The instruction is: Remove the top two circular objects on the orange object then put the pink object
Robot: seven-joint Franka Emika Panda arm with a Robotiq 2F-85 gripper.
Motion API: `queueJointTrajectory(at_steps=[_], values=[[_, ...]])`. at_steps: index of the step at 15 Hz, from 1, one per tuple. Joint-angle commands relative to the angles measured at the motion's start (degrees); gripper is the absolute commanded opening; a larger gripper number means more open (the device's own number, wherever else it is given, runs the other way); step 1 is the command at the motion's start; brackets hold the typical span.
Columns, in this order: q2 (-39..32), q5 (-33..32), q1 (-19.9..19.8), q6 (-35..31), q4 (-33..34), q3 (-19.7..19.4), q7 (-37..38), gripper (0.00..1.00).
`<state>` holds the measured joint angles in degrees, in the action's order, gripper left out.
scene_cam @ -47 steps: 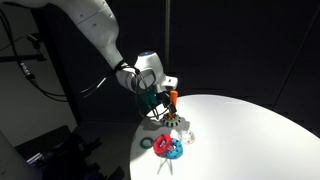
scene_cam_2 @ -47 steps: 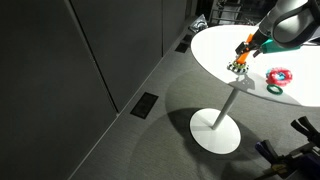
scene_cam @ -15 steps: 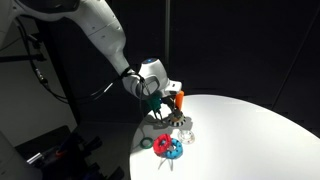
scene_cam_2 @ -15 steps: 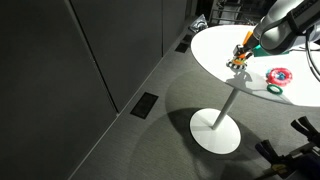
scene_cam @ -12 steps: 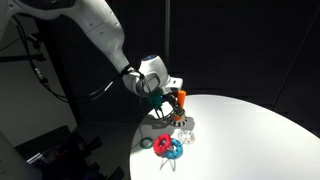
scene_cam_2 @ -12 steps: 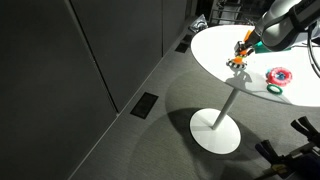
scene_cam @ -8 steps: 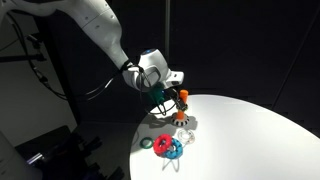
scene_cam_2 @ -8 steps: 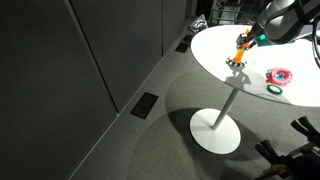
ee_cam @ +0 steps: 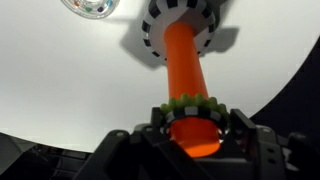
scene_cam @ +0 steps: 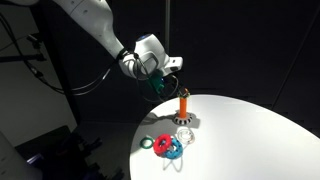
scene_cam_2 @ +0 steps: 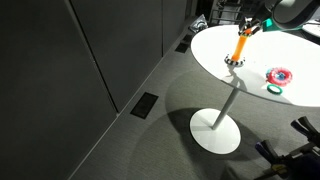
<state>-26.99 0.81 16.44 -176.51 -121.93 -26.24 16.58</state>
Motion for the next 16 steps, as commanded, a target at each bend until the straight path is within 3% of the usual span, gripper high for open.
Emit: queueJointTrajectory(at_steps=[1,11,16], values=[[4.80,-0.58,2.30,0.40,-2.61,-2.00,0.36,0.44],[10.56,-1.45,8.28,0.32,-4.88,-10.69,0.98,0.44],[12.10,-1.00,8.40,0.98,-7.17,-13.96,0.12,0.44]])
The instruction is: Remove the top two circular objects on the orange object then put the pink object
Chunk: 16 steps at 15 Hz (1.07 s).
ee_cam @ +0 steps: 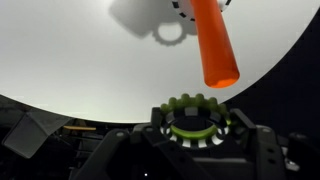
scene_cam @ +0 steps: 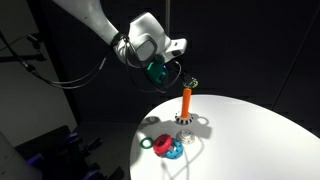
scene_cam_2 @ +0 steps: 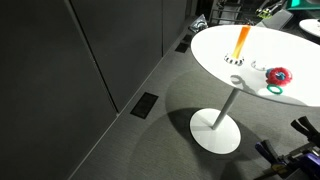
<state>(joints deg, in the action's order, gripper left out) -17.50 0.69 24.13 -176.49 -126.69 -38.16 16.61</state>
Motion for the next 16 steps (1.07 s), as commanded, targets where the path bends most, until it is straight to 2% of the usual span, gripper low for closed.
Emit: queueJointTrajectory(at_steps=[1,10,16], values=[[2.73,-0.75,0.46,1.00,-2.96,-2.32,-0.14,0.44],[0.94,0.57,-3.90,0.84,-9.21,-1.19,-1.20,0.44],[-3.08,1.46,-10.06,2.21,-10.61,3.56,-1.59,0.44]])
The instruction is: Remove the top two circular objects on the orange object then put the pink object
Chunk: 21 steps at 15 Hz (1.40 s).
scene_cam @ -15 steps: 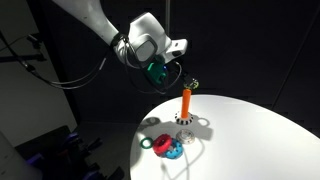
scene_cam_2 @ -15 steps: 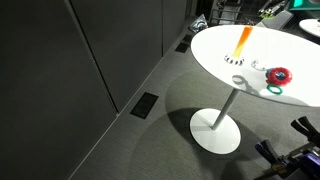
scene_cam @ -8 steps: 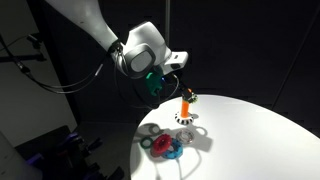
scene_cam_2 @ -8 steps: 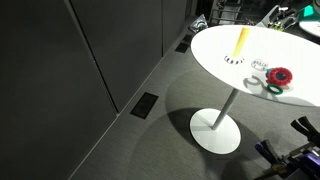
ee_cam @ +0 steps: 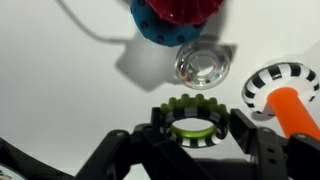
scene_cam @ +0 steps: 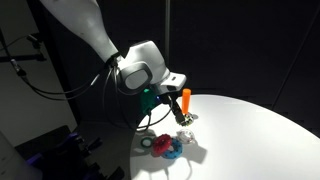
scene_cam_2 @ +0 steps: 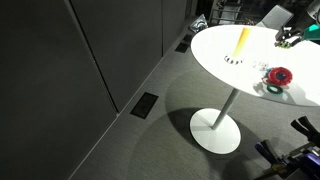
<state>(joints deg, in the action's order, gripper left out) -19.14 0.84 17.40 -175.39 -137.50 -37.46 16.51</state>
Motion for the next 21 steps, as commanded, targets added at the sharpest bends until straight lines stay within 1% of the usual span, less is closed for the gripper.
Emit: queueJointTrajectory(at_steps=[1,2,4,7,10,11,13,14,15,17,21], values=[[-2.97,1.20,-4.11,0.47,0.45,3.35,-1.06,0.44],[-3.90,-0.06,-6.27,0.04,0.73,5.09,-0.27,0.44],[-6.36,-0.13,-7.38,-2.13,1.02,5.89,-0.14,0.44],[-9.52,0.62,-7.66,-5.87,1.42,5.82,-0.60,0.44],[-11.98,1.97,-7.30,-7.90,1.69,5.58,-1.44,0.44],[-12.51,2.47,-7.23,-8.18,1.78,5.57,-1.63,0.62],[-13.19,3.29,-7.33,-8.06,2.00,5.75,-2.05,0.94],[-13.15,3.55,-7.42,-7.60,2.08,5.87,-2.23,0.98],[-13.25,3.81,-7.34,-7.46,2.17,5.81,-2.34,1.00],[-12.85,3.89,-7.51,-6.99,2.18,5.96,-2.66,1.00],[-10.15,3.20,-9.19,-4.37,1.39,7.98,-3.99,1.00]])
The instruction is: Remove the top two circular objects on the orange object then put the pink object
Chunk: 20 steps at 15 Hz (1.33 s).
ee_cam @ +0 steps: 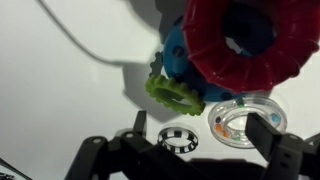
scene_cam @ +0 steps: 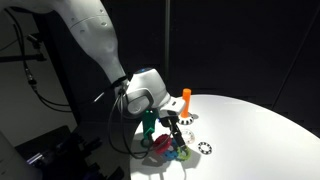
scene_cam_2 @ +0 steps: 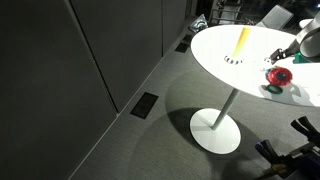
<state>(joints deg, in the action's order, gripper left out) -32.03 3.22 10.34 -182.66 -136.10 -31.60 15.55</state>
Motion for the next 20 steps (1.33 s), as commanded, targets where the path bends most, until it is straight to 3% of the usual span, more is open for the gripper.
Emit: queueJointTrajectory(at_steps=[1,8,15,20], values=[[3.62,0.61,-2.44,3.56,-0.38,2.57,-3.24,1.00],[10.10,-0.51,-3.54,5.67,-3.16,3.71,-4.46,1.00],[17.22,-3.17,-8.92,19.64,-4.45,7.91,-5.38,1.00],[17.17,-7.24,-12.14,23.76,-3.48,8.94,-4.08,1.00]])
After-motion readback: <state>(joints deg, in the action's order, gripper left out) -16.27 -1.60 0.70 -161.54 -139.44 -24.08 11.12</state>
